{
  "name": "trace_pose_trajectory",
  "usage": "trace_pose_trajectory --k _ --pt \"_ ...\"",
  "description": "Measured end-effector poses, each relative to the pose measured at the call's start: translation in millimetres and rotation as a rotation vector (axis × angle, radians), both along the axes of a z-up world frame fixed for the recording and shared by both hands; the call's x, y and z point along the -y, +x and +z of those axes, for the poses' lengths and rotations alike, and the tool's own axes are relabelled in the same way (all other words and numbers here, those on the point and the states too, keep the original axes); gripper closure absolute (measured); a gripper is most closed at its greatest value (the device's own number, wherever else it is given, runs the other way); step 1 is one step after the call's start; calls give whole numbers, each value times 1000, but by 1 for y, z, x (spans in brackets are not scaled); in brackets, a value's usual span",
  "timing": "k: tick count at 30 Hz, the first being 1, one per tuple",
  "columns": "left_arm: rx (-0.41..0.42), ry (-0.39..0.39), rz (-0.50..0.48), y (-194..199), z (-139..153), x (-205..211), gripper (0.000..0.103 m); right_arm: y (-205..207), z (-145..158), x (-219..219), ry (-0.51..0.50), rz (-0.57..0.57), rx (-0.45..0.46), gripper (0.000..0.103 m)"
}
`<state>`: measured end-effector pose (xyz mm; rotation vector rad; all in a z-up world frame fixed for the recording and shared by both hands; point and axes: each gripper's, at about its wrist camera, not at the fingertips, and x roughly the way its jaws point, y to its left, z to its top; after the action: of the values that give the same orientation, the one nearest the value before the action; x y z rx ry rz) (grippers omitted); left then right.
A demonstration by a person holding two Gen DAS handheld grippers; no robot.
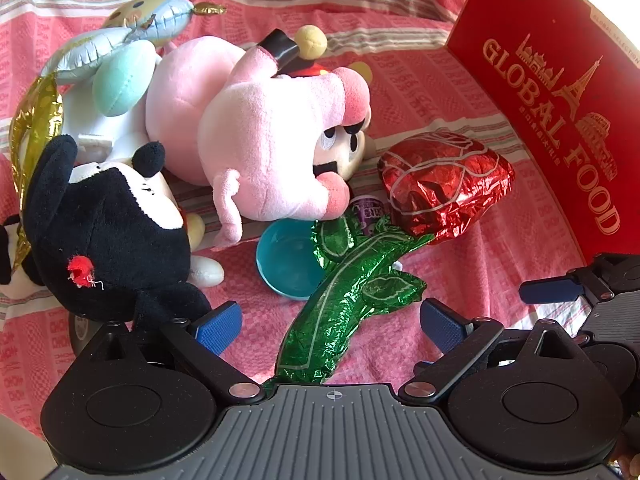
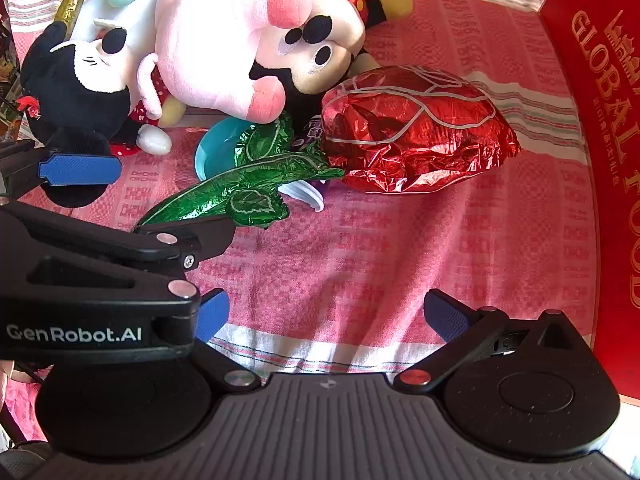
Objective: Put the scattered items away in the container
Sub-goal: 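Move the left tool to the green stem of the red rose balloon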
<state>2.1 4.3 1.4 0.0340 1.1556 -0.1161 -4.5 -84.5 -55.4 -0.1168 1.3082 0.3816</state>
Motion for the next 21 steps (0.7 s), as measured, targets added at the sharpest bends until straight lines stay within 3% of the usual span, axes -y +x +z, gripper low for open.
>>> trace_pose_trajectory --k 21 --pt "-4 -2 -36 5 -9 -5 2 5 -4 9 -29 -58 -9 0"
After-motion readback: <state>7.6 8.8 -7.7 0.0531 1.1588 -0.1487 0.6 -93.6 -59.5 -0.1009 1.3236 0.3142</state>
